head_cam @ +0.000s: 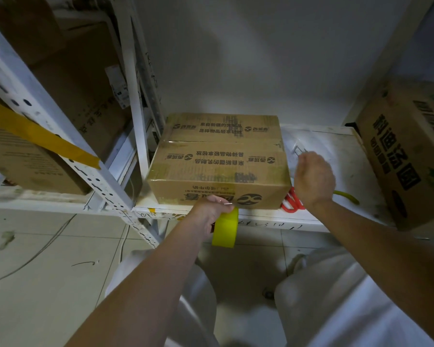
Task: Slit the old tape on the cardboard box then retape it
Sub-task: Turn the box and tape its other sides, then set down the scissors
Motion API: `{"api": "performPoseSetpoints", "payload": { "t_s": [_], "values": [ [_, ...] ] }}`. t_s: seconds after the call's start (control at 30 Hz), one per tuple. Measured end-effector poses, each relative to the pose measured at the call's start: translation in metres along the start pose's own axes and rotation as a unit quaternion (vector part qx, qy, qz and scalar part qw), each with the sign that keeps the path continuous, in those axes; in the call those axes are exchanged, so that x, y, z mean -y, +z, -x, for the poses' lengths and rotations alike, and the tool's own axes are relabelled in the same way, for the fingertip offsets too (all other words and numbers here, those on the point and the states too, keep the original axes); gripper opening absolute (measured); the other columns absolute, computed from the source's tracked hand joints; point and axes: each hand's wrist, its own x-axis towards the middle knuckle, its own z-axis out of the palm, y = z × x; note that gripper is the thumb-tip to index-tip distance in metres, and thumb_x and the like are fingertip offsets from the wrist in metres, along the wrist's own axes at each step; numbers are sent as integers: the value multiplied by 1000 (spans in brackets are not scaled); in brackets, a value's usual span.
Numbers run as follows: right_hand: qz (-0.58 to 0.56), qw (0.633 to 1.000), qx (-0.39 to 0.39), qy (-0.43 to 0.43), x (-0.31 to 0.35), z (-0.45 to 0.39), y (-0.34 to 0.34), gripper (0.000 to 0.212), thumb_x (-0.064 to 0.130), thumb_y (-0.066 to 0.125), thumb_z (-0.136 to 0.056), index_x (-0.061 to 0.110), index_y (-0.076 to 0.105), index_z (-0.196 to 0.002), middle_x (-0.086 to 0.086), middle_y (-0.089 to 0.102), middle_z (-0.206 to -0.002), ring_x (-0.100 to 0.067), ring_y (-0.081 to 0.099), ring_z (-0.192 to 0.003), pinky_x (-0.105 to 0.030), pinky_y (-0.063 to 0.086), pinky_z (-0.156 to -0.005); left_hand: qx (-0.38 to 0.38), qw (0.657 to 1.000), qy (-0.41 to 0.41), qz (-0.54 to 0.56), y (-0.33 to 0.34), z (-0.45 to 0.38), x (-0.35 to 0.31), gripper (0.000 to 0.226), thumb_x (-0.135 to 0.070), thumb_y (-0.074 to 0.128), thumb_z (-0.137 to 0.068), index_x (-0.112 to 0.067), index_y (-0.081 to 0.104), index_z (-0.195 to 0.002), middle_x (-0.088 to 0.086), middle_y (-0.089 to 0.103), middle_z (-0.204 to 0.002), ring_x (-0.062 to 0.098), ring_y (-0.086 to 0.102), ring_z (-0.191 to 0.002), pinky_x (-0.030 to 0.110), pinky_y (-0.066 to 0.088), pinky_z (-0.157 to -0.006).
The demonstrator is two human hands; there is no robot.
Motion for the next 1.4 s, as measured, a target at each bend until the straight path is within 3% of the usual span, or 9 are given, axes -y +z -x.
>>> {"api": "performPoseSetpoints", "payload": {
  "t_s": [0.1,0.2,0.4,0.6,0.8,0.93,1.17,1.3,1.4],
  "values": [
    [-29,978,8,-208,32,7,-6,47,47,34,-97,10,56,-117,-9,57,-112,-26,50,-107,-41,42,-91,-9,1000,0,-8,-2,1,1,13,-5,72,-81,-14,62,-80,12,64,-89,29,60,-89,44,51,-83],
    [112,922,99,-356,58,14,8,76,70,28,-86,12,47,-132,-11,51,-131,-29,45,-123,-46,37,-100,-14,1000,14,-8,-4,3,1,15,-5,73,-80,-15,62,-77,10,63,-85,27,59,-90,43,49,-88],
    [199,919,112,-321,74,20,37,83,68,30,-84,7,41,-139,-18,46,-139,-35,42,-129,-50,35,-105,-23,999,21,-4,-15,4,3,17,-7,76,-77,-16,62,-75,8,64,-86,27,59,-96,48,47,-97],
    [204,915,74,-339,71,27,45,89,62,72,-67,3,52,-130,-23,55,-131,-38,53,-121,-50,43,-99,-25,1000,14,13,-20,1,5,17,-5,74,-78,-15,62,-75,11,64,-86,28,61,-92,46,51,-89],
    [180,939,33,-291,93,28,48,80,82,49,-67,8,58,-94,-18,64,-103,-34,61,-98,-44,50,-82,-16,1000,15,13,-22,0,11,16,-3,72,-80,-13,60,-78,10,63,-85,24,59,-86,39,50,-83],
    [214,945,55,-243,108,32,50,85,86,46,-63,7,56,-92,-19,63,-96,-35,60,-91,-41,49,-71,-21,999,19,14,-23,1,12,15,0,70,-80,-10,60,-84,9,61,-81,21,57,-75,28,48,-69],
    [253,929,103,-251,111,35,47,85,74,62,-66,3,49,-111,-28,51,-125,-43,49,-118,-50,44,-94,-22,999,16,23,-26,6,9,14,-2,72,-80,-12,62,-82,13,65,-91,26,61,-88,39,52,-81],
    [248,919,142,-273,104,34,39,78,63,64,-75,5,43,-122,-27,41,-139,-41,40,-130,-49,38,-103,-21,999,26,33,-26,19,7,13,-5,69,-84,-15,62,-79,9,64,-86,24,61,-80,29,50,-65],
    [207,918,175,-291,96,29,26,70,53,61,-83,9,37,-133,-17,36,-145,-32,34,-136,-45,35,-109,-20,998,43,50,-25,33,5,16,-11,57,-93,-19,62,-81,8,64,-92,25,60,-87,34,51,-71]
  ]
}}
